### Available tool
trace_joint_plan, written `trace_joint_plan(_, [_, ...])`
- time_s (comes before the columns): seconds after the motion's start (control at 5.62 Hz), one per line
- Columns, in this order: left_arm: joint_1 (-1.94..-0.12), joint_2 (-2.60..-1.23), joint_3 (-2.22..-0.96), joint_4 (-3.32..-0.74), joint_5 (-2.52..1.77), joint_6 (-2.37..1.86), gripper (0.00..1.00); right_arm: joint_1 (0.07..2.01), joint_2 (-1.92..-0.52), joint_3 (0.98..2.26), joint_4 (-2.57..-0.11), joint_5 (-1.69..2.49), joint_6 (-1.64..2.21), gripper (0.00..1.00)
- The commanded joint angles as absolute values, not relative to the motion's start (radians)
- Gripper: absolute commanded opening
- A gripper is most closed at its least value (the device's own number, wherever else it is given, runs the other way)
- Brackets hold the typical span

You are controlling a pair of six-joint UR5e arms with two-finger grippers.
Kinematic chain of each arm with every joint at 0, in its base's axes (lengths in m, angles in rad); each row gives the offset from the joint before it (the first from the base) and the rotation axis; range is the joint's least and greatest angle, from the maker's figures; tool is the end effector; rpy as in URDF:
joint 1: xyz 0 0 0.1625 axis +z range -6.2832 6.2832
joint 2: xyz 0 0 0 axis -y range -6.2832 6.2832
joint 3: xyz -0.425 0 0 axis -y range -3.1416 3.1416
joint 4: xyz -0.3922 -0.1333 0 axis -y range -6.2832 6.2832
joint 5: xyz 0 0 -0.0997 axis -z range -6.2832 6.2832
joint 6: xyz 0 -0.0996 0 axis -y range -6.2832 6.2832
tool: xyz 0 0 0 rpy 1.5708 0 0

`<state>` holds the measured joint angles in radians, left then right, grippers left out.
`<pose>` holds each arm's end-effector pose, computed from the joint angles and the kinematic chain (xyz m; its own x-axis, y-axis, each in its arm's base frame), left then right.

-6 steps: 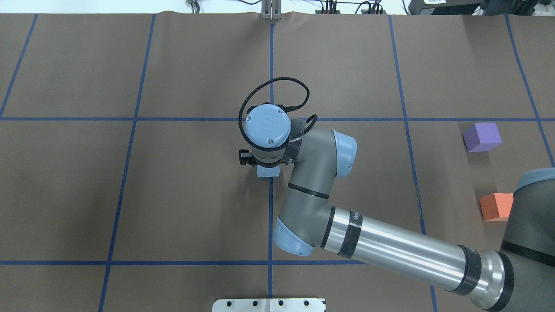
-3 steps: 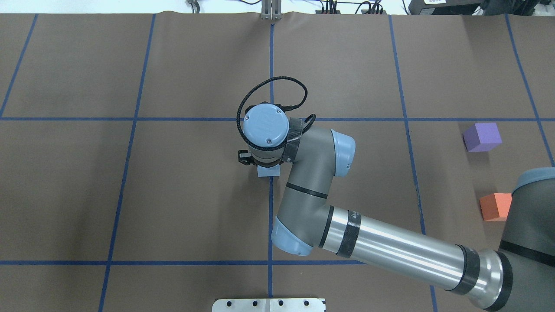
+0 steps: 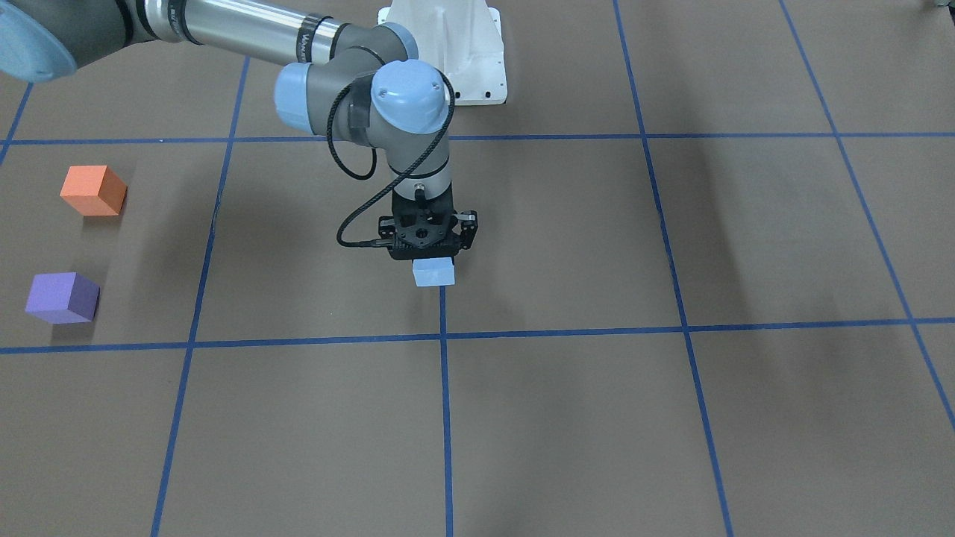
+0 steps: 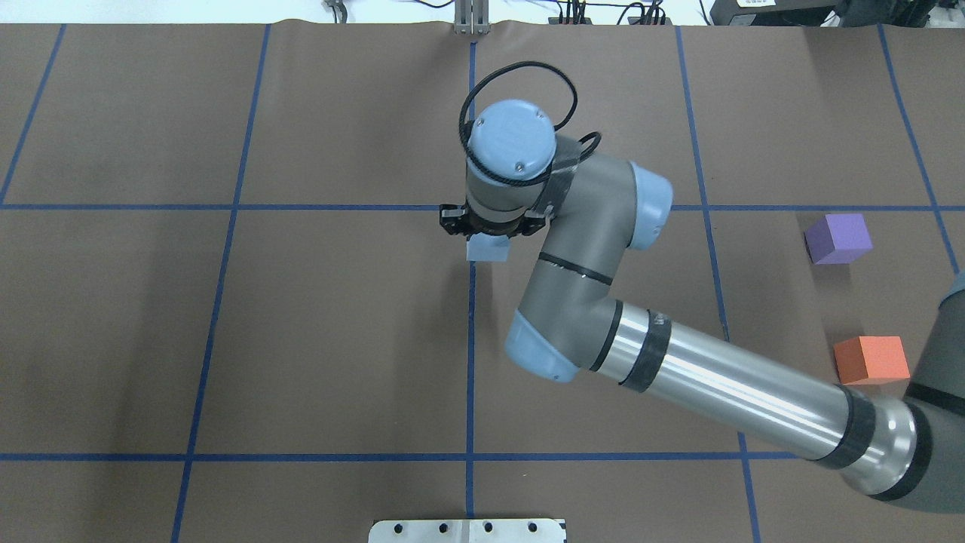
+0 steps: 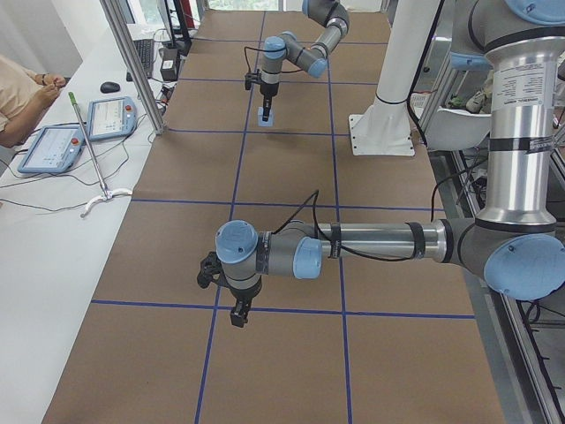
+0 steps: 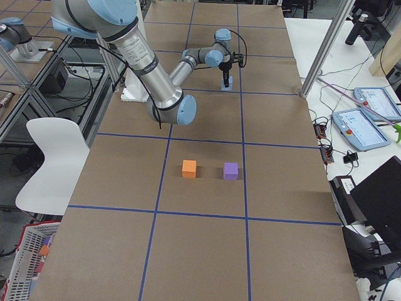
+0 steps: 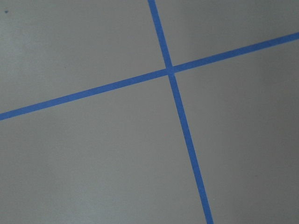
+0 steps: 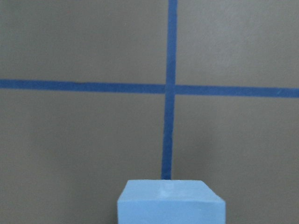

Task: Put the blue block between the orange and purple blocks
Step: 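Carry the light blue cube toward the purple and orange cubes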

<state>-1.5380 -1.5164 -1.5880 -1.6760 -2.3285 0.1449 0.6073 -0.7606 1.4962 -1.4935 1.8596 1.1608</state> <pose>-0.0493 -0.4751 0.6669 0.7122 0.2137 -0.6687 -0.1370 0.9765 0.1663 -0.5450 -0.5065 0.1855 0.6680 -0.0011 0.7441 -0.1209 0.9866 0.1100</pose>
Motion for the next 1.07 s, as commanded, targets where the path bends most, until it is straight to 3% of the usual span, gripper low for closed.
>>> trace_joint_plan(0.0, [-1.537, -1.514, -1.592, -1.686, -2.329, -0.055, 1.0, 0.803, -0.906, 1.672, -1.582, 2.01, 0.974, 0.0])
trace_joint_plan(0.36, [-1.534, -1.516, -1.594, -1.735, -2.33, -0.066, 1.0, 1.033, -1.144, 1.837, -1.692, 2.154, 0.661, 0.0])
trace_joint_plan(0.89, [-1.534, -1.517, -1.597, -1.738, -2.33, -0.066, 1.0, 1.075, -1.494, 1.953, -1.553, 2.157, 0.643, 0.0])
